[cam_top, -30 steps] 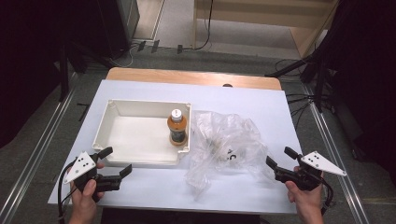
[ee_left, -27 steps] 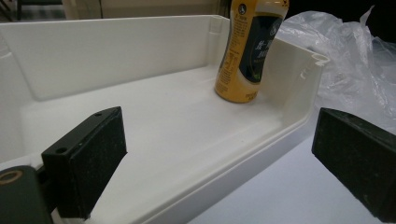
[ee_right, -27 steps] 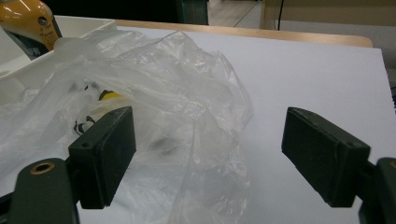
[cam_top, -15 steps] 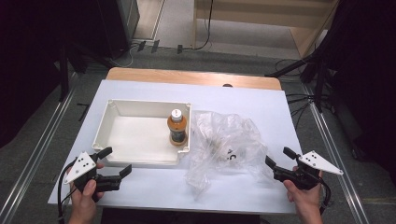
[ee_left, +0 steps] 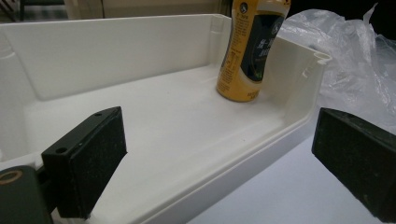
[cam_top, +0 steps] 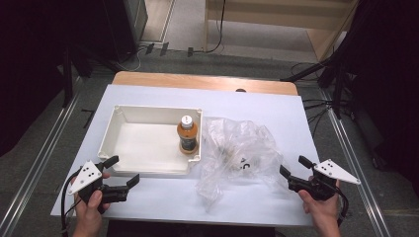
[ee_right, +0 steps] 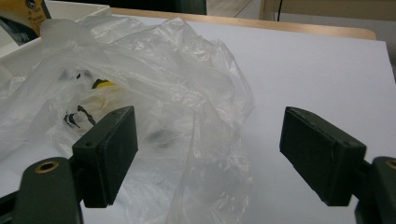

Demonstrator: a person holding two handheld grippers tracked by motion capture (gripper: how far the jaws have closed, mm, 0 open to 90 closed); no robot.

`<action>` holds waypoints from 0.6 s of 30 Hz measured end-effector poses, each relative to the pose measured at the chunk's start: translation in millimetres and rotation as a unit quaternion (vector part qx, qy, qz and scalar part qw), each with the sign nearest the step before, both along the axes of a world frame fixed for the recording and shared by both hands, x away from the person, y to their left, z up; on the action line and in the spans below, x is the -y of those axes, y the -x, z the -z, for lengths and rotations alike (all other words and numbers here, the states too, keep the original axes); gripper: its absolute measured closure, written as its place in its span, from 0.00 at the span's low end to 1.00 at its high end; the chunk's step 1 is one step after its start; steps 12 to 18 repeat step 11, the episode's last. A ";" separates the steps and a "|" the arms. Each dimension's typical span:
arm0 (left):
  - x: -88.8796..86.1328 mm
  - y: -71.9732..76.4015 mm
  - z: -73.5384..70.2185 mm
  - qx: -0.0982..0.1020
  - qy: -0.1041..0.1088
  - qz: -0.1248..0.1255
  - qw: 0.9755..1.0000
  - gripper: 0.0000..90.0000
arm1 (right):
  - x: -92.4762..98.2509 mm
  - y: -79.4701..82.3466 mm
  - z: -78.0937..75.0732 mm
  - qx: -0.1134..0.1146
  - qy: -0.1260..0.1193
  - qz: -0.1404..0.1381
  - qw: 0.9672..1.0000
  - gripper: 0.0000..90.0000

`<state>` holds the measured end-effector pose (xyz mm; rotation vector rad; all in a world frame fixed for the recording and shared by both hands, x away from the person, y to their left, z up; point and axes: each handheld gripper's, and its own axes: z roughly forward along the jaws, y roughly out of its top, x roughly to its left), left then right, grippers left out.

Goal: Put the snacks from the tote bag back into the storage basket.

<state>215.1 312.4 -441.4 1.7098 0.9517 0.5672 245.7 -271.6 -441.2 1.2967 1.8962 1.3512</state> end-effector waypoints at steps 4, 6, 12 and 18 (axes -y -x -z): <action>0.0 0.1 0.0 0.000 0.000 0.000 1.000 0.03 | -0.4 -0.3 0.4 0.000 0.003 0.002 1.000 0.22; 0.1 0.3 -0.2 0.001 0.000 0.001 1.000 0.03 | -0.5 -0.3 0.6 -0.002 0.003 0.003 1.000 0.22; 0.4 0.5 -0.7 0.002 -0.001 -0.001 1.000 0.03 | -0.6 -1.1 1.4 -0.003 0.003 0.001 1.000 0.22; 0.4 0.5 -0.7 0.002 -0.001 -0.001 1.000 0.03 | -0.6 -1.1 1.4 -0.003 0.003 0.001 1.000 0.22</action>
